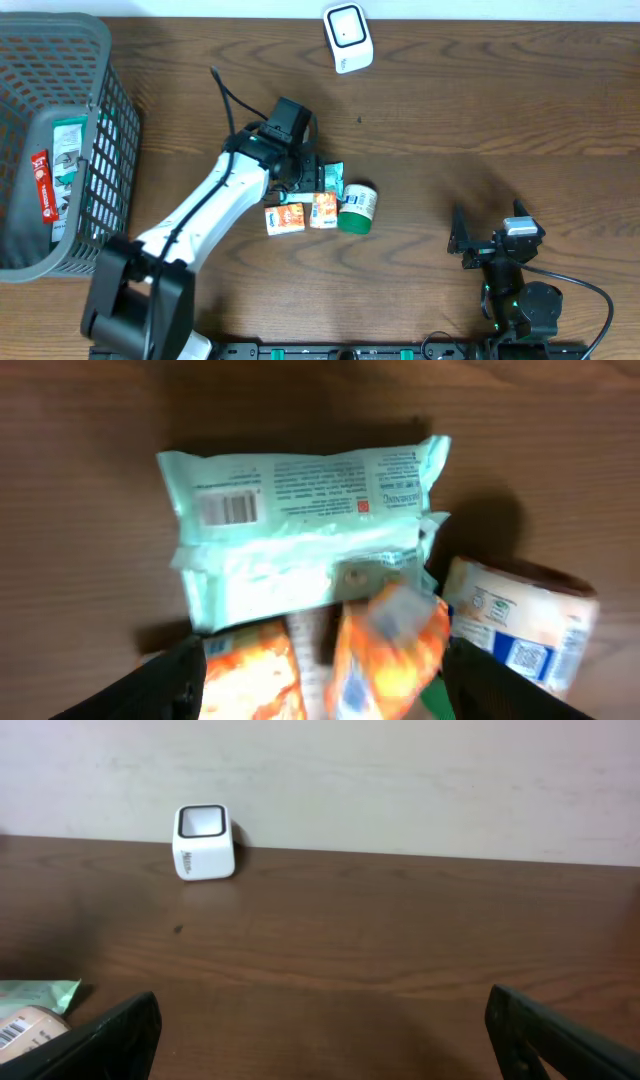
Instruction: Scan the item barcode
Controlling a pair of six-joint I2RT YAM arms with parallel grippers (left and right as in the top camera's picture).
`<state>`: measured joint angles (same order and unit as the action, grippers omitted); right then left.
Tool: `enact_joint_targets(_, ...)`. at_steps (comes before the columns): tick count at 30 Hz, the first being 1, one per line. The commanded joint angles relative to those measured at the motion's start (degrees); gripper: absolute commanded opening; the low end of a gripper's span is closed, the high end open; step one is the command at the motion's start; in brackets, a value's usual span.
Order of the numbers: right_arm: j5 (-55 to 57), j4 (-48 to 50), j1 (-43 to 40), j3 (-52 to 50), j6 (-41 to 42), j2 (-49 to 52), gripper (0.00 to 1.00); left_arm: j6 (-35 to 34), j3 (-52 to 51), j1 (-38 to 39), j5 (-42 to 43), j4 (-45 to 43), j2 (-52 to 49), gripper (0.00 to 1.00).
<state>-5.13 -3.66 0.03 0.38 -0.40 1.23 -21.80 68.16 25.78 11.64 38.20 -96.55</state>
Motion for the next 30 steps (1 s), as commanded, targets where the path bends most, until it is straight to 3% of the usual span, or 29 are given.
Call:
enact_joint_targets(1, 0.2, -0.2, -0.3, -0.1, 0.8, -0.1, 0.99, 3.6, 6.4, -3.1, -0.8, 2.8, 7.3, 0.76)
enact_joint_targets(9, 0.2, -0.2, -0.3, -0.1, 0.8, -0.1, 0.99, 7.7, 18.3, -19.8, -12.2, 12.3, 18.2, 0.76)
enact_joint_targets(15, 0.2, -0.2, -0.3, -0.1, 0.8, -0.1, 0.99, 9.3, 19.9, -39.8, -18.9, 9.6, 21.3, 0.79)
enact_joint_targets(18, 0.2, -0.2, -0.3, -0.1, 0.8, -0.1, 0.99, 9.1, 19.9, -49.9, -18.2, 7.6, 19.5, 0.87)
enact_joint_targets(24, 0.2, -0.2, -0.3, -0.1, 0.8, -0.1, 0.99, 9.8, 19.9, -62.0, -18.1, 7.3, 10.9, 1.0)
enact_joint_targets(27, 0.2, -0.2, -0.3, -0.1, 0.8, -0.1, 0.99, 10.9, 19.9, -64.7, -16.6, 7.3, 5.2, 0.98)
enact_joint_targets(30, 0.2, -0.2, -0.3, -0.1, 0.8, -0.1, 0.99, 17.8, 19.9, -66.1, -10.1, 7.1, -1.1, 0.98)
